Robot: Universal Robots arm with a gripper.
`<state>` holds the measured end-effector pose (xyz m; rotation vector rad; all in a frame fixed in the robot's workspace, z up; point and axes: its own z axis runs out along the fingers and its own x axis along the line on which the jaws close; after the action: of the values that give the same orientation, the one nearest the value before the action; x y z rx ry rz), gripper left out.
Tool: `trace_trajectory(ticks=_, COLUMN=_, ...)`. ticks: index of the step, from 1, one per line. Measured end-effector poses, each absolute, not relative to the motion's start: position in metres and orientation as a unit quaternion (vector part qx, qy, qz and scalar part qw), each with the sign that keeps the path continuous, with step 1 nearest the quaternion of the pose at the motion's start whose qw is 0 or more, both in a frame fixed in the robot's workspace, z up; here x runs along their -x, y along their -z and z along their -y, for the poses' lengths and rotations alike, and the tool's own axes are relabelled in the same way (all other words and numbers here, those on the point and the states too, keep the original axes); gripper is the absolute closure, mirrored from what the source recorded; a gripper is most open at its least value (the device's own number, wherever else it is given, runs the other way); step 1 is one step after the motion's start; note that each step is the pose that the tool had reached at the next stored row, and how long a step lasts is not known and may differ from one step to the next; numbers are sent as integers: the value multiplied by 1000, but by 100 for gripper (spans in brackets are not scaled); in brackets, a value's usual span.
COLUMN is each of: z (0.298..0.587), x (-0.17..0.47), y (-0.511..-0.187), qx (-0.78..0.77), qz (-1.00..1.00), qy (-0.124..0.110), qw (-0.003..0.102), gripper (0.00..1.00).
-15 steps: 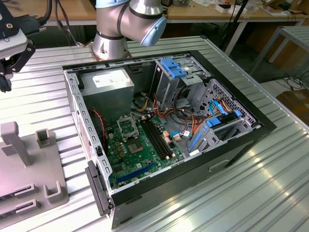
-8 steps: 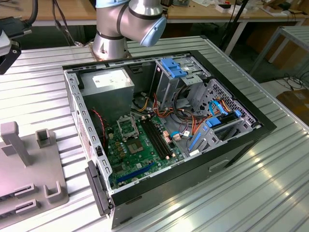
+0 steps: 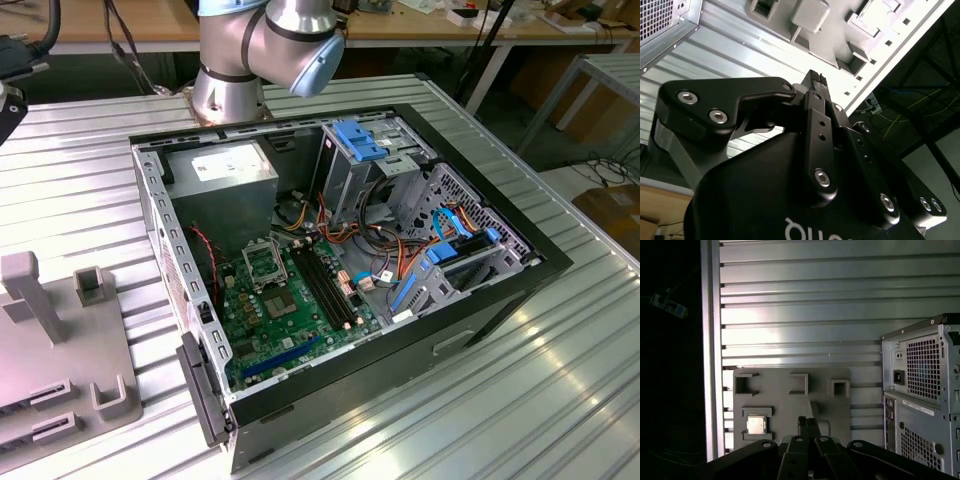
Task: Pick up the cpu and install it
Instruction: 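Reach for the cpu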
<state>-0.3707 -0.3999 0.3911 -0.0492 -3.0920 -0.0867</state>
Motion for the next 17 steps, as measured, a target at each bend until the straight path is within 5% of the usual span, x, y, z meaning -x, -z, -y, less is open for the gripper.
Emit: trace_trajectory(ticks=17, z=400, x=385, y=-391, qx=16, qz=999, qy=28, qw=24, gripper=89)
